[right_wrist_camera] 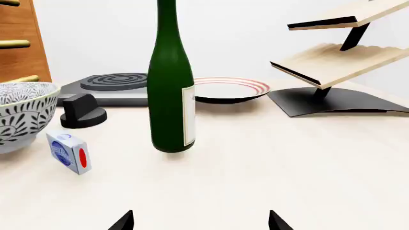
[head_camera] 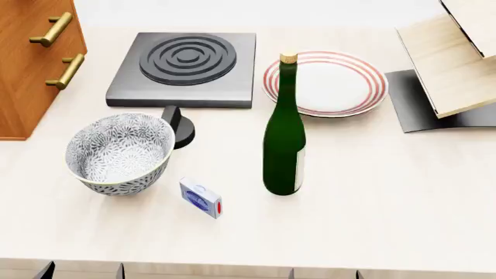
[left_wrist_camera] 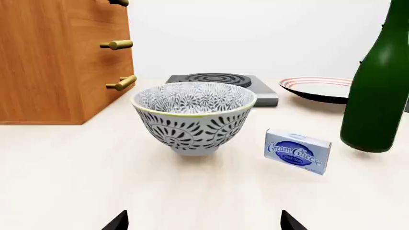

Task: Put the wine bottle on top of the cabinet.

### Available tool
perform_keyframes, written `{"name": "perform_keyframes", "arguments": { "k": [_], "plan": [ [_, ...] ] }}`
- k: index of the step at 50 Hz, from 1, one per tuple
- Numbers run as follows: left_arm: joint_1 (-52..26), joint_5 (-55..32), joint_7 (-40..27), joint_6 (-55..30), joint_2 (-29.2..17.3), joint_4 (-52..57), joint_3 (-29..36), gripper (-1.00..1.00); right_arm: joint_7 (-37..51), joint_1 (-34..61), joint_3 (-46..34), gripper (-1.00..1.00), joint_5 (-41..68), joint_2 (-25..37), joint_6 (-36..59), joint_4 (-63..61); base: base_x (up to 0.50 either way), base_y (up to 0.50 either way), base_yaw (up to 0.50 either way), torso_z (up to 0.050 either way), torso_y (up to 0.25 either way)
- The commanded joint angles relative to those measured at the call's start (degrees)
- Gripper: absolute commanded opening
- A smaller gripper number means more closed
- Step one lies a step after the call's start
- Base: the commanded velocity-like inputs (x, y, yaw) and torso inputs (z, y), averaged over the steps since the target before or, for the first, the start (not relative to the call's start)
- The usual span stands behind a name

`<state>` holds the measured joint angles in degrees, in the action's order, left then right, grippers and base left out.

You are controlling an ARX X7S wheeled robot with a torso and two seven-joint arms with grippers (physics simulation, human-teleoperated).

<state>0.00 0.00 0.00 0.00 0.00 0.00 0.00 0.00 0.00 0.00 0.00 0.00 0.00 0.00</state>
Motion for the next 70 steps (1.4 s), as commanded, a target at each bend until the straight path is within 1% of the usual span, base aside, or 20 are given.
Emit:
{"name": "perform_keyframes", "arguments": {
  "k": [1,13,14,15,17,18,19,20,28,37,46,51,54,63,66,69,70],
  "plan": [
    [0.0,-0.9,-1.0,-0.1,-0.9,0.1,1.0,1.00,0.9,-0.1,-0.9,1.00,0.7,0.7,0.1,-0.1,0.00,0.00,0.00,0.000,0.000],
    [0.2,-2.8,-3.3,-0.4,-2.8,0.9,3.3,1.00,4.1,0.3,-3.0,1.00,2.5,2.6,1.6,0.2,0.00,0.00,0.00,0.000,0.000],
    [0.4,-2.6,-3.7,-0.7,-2.9,1.0,3.5,1.00,4.3,0.2,-3.1,1.00,2.7,2.7,1.7,0.0,0.00,0.00,0.00,0.000,0.000],
    [0.2,0.1,-5.4,-2.4,-3.3,1.2,4.3,1.00,4.4,0.2,-3.2,1.00,2.8,2.8,1.7,0.0,0.00,0.00,0.00,0.000,0.000],
    [-0.1,-3.0,-4.0,0.9,-2.9,-0.1,3.9,1.00,4.5,0.4,-3.4,1.00,3.0,3.0,1.3,0.5,0.00,0.00,0.00,0.000,0.000],
    [-0.1,-3.5,-4.0,1.1,-3.0,0.3,3.8,1.00,4.6,0.5,-3.5,1.00,3.2,3.1,1.2,0.7,0.00,0.00,0.00,0.000,0.000],
    [-0.2,-3.2,-4.5,-0.6,-3.1,0.5,4.0,1.00,4.7,0.5,-3.7,1.00,3.3,3.2,1.3,0.6,0.00,0.00,0.00,0.000,0.000],
    [-0.2,-3.3,-4.2,0.6,-3.4,0.0,4.2,1.00,4.9,0.5,-3.7,1.00,3.4,3.3,1.3,0.6,0.00,0.00,0.00,0.000,0.000],
    [0.2,-3.8,-4.9,-0.2,-4.0,1.0,4.9,1.00,5.6,0.4,-4.4,1.00,4.3,3.9,1.5,0.4,0.00,0.00,0.00,0.000,0.000],
    [0.8,-3.4,-5.9,0.8,-4.9,2.1,6.0,1.00,7.0,-0.5,-5.3,1.00,4.0,4.6,1.5,-2.0,0.00,0.00,0.00,0.000,0.000],
    [2.4,-4.4,-6.7,-2.2,-5.4,9.5,6.7,1.00,7.7,-1.5,-6.8,1.00,4.3,5.0,3.0,-6.6,0.00,0.00,0.00,0.000,0.000],
    [2.3,-4.5,-7.2,-2.9,-5.6,10.5,7.4,1.00,8.0,-1.6,-7.5,1.00,4.5,5.6,4.8,-9.9,0.00,0.00,0.00,0.000,0.000],
    [2.3,-5.1,-7.8,-4.5,-5.8,12.8,7.2,1.00,8.2,-1.6,-7.9,1.00,4.8,5.9,6.0,-12.1,0.00,0.00,0.00,0.000,0.000],
    [2.3,-4.7,-9.6,-11.5,-7.1,26.1,8.2,1.00,9.5,-1.6,-8.3,1.00,5.8,6.7,10.3,-21.5,0.00,0.00,0.00,0.000,0.000],
    [2.1,-4.7,-10.1,-14.7,-7.6,32.2,8.5,1.00,10.0,-1.6,-8.2,1.00,6.5,7.2,13.5,-27.5,0.00,0.00,0.00,0.000,0.000],
    [2.0,-4.6,-10.5,-16.6,-7.9,36.0,9.0,1.00,10.3,-1.5,-8.3,1.00,6.7,7.5,14.4,-30.1,0.00,0.00,0.00,0.000,0.000],
    [1.7,-4.8,-10.7,-18.6,-8.0,39.2,9.3,1.00,10.5,-1.4,-8.5,1.00,6.8,7.7,15.8,-32.4,0.00,0.00,0.00,0.000,0.000]
  ]
}}
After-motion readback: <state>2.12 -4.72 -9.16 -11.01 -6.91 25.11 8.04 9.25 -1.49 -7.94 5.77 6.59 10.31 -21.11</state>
